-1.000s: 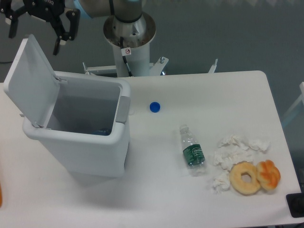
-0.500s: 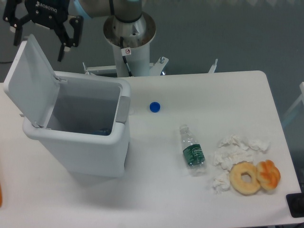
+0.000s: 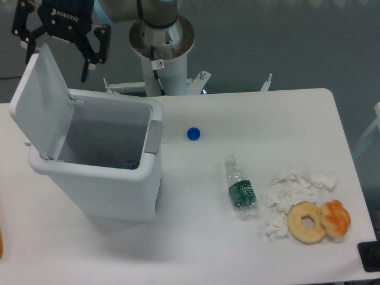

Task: Close the trash can
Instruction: 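Push the lid forward with the gripper so it tips toward closed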

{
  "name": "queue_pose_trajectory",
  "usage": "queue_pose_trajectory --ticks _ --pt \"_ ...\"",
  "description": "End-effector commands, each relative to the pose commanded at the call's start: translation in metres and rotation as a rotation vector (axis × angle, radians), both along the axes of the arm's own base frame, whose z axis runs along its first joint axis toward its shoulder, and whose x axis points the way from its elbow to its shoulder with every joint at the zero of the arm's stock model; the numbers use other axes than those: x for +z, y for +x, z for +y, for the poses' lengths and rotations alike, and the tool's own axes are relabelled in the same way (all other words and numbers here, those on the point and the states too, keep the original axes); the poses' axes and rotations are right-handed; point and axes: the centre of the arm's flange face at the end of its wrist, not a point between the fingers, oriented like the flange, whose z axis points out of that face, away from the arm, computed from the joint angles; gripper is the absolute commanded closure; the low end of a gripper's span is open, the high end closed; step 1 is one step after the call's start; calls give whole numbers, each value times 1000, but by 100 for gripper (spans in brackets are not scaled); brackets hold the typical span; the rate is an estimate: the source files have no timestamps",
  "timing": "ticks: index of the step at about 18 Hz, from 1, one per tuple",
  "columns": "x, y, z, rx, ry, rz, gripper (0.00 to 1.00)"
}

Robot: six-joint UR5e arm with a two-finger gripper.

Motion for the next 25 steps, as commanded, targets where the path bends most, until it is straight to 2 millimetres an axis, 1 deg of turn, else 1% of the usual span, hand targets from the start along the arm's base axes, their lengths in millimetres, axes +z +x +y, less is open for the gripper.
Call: queue_pose_trajectory --ticks 2,3,5,7,8,10,15,18,20,23,25 --pt "1 -10 -4 21 2 2 0" --pt "2 -10 -4 23 4 3 0" --pt "2 -19 -7 40 4 4 0" --pt "2 -22 -7 48 2 2 0" --pt "1 -28 -9 60 1 1 0" --pt "-1 -31 -9 63 -1 0 0" --pt "-14 -47 -4 82 -22 -18 0" --pt "-21 -64 -3 100 -33 -24 0" --pt "-21 -75 -7 103 -32 -13 0" --pt "-22 -84 -10 116 -33 -9 0" --pt "-28 -92 -9 126 -42 -17 0"
